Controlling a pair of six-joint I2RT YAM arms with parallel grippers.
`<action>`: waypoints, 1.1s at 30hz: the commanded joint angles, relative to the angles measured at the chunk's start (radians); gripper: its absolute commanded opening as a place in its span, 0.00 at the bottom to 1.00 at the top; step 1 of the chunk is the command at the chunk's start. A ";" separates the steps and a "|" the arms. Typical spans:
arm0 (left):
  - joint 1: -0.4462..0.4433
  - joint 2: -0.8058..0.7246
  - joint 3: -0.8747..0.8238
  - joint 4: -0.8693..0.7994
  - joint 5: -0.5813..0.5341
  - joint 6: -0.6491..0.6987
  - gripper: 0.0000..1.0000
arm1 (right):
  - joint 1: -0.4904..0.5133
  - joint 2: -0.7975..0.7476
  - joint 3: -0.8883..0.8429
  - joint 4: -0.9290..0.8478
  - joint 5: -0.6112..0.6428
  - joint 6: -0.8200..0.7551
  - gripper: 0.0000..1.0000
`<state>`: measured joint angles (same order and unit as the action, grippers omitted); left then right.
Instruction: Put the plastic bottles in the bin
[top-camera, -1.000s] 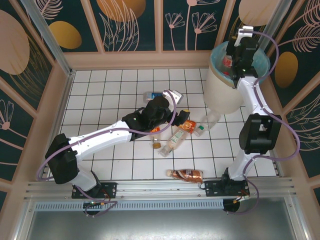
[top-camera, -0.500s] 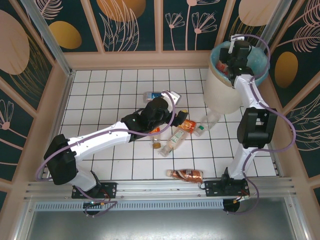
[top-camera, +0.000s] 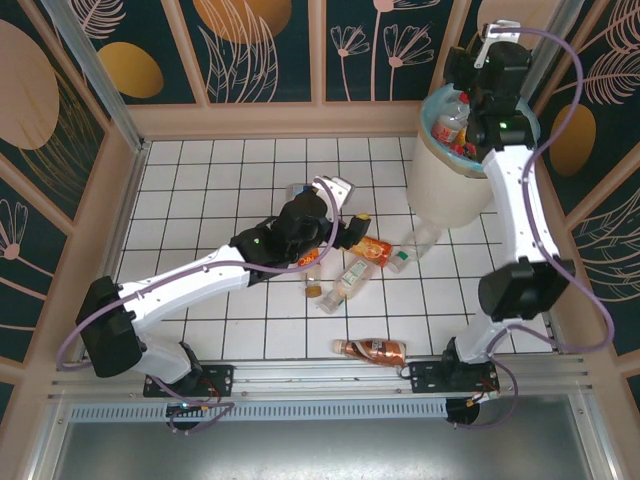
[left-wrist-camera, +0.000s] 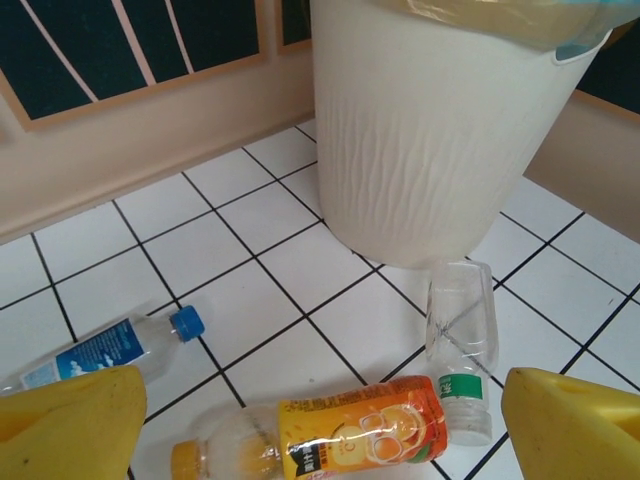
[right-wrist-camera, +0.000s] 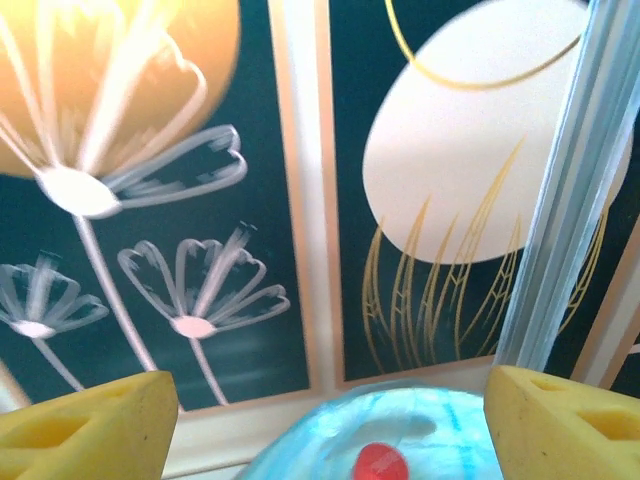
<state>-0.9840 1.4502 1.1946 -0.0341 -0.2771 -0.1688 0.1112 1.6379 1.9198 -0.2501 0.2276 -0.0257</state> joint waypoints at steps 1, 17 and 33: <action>-0.002 -0.070 -0.037 -0.045 -0.038 0.064 0.92 | 0.106 -0.192 -0.124 -0.080 0.012 0.043 0.81; -0.001 -0.517 -0.389 -0.230 0.059 0.377 0.98 | 0.896 -0.504 -0.802 -0.489 -0.217 0.115 0.71; -0.002 -1.041 -0.628 -0.379 0.105 0.664 0.99 | 1.209 -0.165 -0.845 -0.592 -0.159 -0.088 0.72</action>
<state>-0.9840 0.4679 0.5953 -0.4057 -0.1581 0.4164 1.3033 1.4300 1.0801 -0.7952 0.0525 -0.0597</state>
